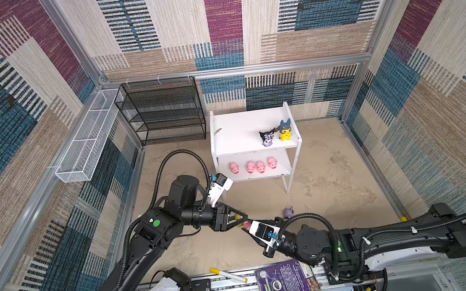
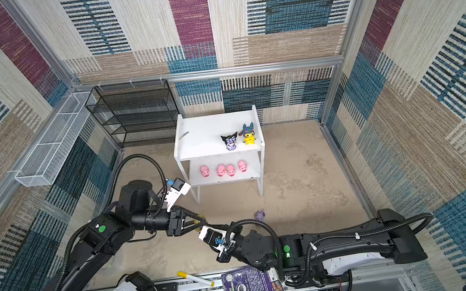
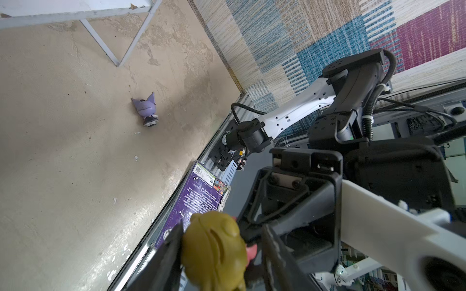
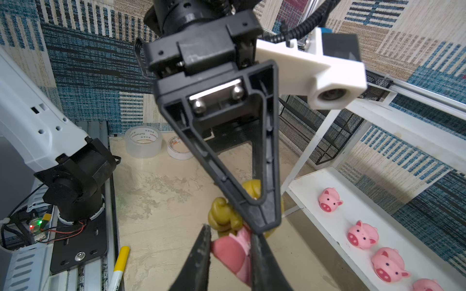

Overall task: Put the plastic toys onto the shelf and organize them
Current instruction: 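Carry the princess with the right gripper toward the open left gripper, then close the left gripper on the princess while the right gripper opens and withdraws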

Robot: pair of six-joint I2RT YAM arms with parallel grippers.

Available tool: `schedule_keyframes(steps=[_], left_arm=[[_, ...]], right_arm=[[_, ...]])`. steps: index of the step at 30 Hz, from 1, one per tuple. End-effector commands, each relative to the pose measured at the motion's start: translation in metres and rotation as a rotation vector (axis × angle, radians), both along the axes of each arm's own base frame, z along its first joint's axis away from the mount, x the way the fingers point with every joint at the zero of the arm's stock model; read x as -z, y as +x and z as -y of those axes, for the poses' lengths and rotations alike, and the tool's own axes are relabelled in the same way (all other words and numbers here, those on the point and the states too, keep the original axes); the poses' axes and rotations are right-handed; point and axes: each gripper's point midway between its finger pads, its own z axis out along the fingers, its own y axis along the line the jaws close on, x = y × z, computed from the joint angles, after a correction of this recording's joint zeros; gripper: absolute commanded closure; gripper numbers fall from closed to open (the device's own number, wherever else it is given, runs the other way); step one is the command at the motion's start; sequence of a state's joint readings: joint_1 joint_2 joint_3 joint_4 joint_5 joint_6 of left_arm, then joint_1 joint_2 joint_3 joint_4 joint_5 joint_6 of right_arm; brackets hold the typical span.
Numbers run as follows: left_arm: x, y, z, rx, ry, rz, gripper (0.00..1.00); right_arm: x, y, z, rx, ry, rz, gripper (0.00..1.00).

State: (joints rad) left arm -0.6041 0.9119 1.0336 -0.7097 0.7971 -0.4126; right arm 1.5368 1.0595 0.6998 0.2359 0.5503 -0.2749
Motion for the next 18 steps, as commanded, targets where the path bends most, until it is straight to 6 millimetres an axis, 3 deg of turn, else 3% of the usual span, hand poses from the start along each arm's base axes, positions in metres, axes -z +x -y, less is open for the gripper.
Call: schedule_keyframes(steps=[1, 13, 18], left_arm=[[-0.0124, -0.0029, 0.0029, 0.023, -0.054, 0.015, 0.53], [-0.0154, -0.0012, 0.0021, 0.019, -0.069, 0.02, 0.71], [-0.0173, 0.0011, 0.0027, 0.016, -0.07, 0.028, 0.75]], right_arm=[[-0.007, 0.0019, -0.0002, 0.016, 0.034, 0.007, 0.8], [-0.0075, 0.0022, 0.0011, 0.03, 0.046, 0.002, 0.79], [-0.0033, 0.0034, -0.0021, 0.036, 0.033, -0.003, 0.72]])
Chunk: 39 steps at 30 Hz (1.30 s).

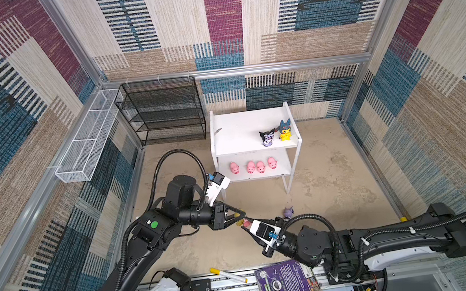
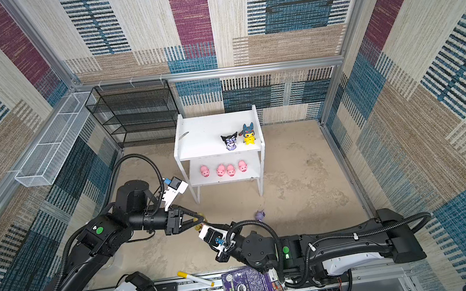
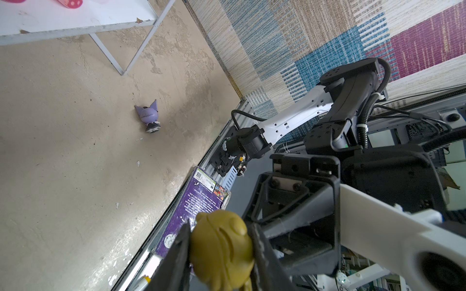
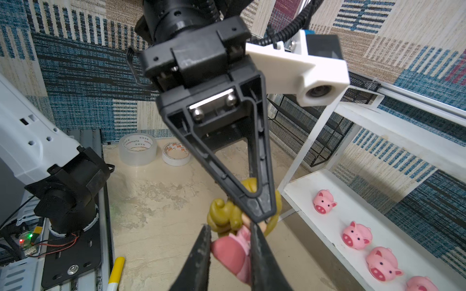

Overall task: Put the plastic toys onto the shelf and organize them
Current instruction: 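Close the left gripper on the princess while the right gripper opens and withdraws, then carry the princess with the left gripper up onto the shelf's top tier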

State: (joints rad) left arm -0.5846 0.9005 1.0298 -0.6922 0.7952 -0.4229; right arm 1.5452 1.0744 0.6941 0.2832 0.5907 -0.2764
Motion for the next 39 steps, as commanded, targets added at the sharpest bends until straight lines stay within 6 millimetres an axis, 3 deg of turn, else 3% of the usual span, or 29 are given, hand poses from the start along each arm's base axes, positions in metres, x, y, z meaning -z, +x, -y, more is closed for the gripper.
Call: schedule_keyframes(steps=[1, 7, 12, 18, 24, 33, 39], left_arm=[[-0.015, -0.003, 0.006, 0.042, -0.057, 0.021, 0.75], [-0.024, -0.003, 0.001, 0.046, -0.021, 0.097, 0.76], [-0.036, 0.001, -0.007, 0.063, 0.067, 0.206, 0.77], [-0.062, 0.02, -0.018, 0.076, 0.218, 0.413, 0.78], [-0.096, 0.064, -0.02, 0.03, 0.338, 0.636, 0.79], [-0.125, 0.123, 0.014, 0.097, 0.407, 0.861, 0.78], [-0.13, 0.149, 0.033, 0.142, 0.446, 0.963, 0.78]], right_arm=[[0.001, 0.001, -0.002, 0.008, 0.003, -0.012, 0.69], [0.004, 0.003, 0.003, 0.033, 0.012, -0.069, 0.33], [0.002, 0.002, 0.018, 0.036, 0.065, -0.141, 0.19], [0.008, 0.003, 0.047, 0.062, 0.104, -0.231, 0.13], [0.021, 0.01, 0.075, 0.142, 0.127, -0.317, 0.1], [0.06, 0.02, 0.125, 0.321, 0.223, -0.569, 0.01], [0.094, 0.014, 0.138, 0.345, 0.258, -0.715, 0.0]])
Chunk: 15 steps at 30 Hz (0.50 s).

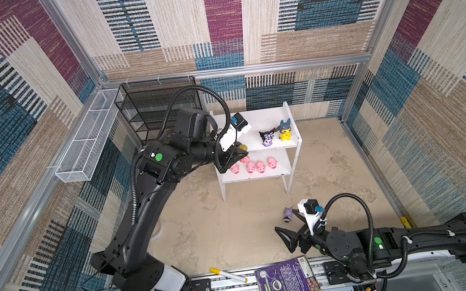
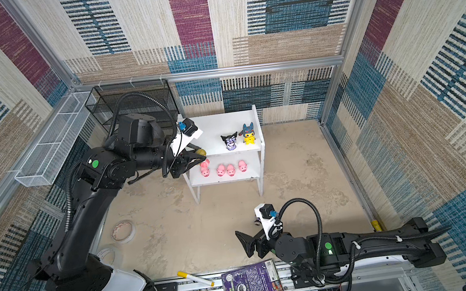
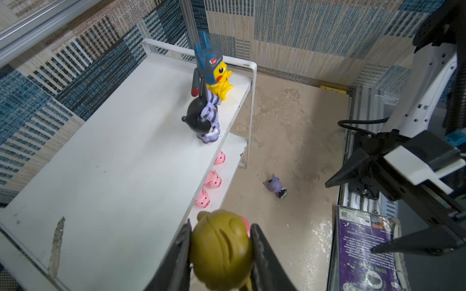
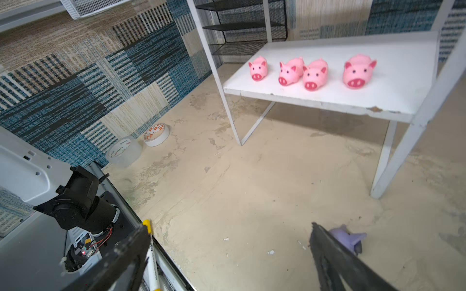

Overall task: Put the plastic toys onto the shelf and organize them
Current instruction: 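Carry the princess with the left gripper up onto the shelf's top tier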

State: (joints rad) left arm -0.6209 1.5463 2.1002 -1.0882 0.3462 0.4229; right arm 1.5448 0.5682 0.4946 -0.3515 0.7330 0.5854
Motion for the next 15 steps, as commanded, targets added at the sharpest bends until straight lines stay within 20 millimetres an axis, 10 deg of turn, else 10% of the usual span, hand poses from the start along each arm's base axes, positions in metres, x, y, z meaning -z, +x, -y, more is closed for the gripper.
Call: schedule_keyframes(steps=[1, 15], left_arm=[[-0.004, 0.014, 0.003, 0.025, 0.057, 0.102, 0.78], [0.012, 0.045, 0.024, 0.121, 0.164, 0.216, 0.78]], right_arm=[[0.024, -0.002, 0.01, 0.044, 0.039, -0.127, 0.0], [0.033, -0.005, 0.017, 0.041, 0.067, -0.154, 0.0]])
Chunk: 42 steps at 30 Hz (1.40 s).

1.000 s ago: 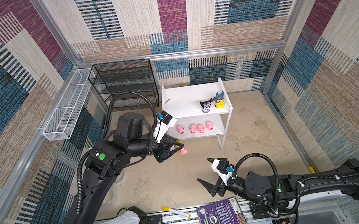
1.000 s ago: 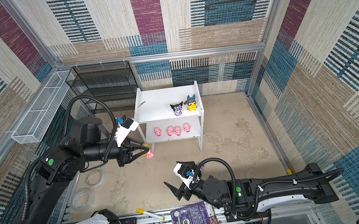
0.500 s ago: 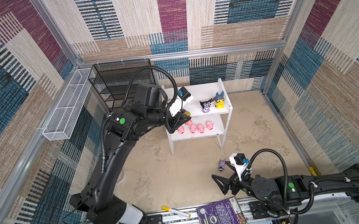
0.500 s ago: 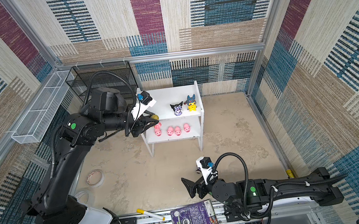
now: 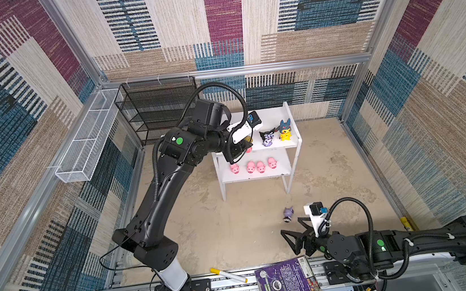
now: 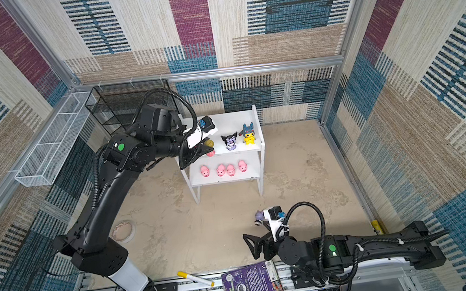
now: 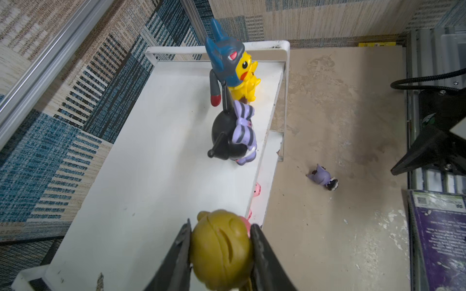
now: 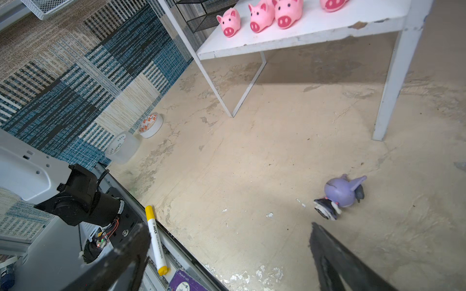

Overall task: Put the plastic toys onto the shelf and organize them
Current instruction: 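Carry the princess with the left gripper up onto the shelf's top tier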

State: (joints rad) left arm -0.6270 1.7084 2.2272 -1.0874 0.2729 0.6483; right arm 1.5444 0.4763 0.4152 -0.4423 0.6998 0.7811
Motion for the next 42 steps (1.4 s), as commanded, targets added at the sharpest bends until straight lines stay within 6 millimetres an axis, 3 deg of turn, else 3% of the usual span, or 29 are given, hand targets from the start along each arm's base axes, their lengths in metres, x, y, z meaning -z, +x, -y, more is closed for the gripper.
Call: schedule_keyframes(steps=[1, 11, 36, 42], left_arm=[[-0.006, 0.002, 0.006, 0.061, 0.01, 0.064, 0.78], [0.002, 0.006, 0.019, 0.137, 0.01, 0.063, 0.77], [0.006, 0.028, 0.021, 0.14, -0.032, 0.049, 0.71], [0.01, 0.031, 0.022, 0.138, -0.034, 0.035, 0.61]], right_arm=[[-0.001, 0.0, 0.0, 0.0, 0.012, -0.007, 0.0], [-0.001, -0.001, -0.001, -0.006, 0.014, -0.006, 0.0], [0.003, -0.002, -0.004, -0.019, -0.005, -0.006, 0.0], [0.002, -0.003, -0.005, -0.024, -0.006, 0.001, 0.0]])
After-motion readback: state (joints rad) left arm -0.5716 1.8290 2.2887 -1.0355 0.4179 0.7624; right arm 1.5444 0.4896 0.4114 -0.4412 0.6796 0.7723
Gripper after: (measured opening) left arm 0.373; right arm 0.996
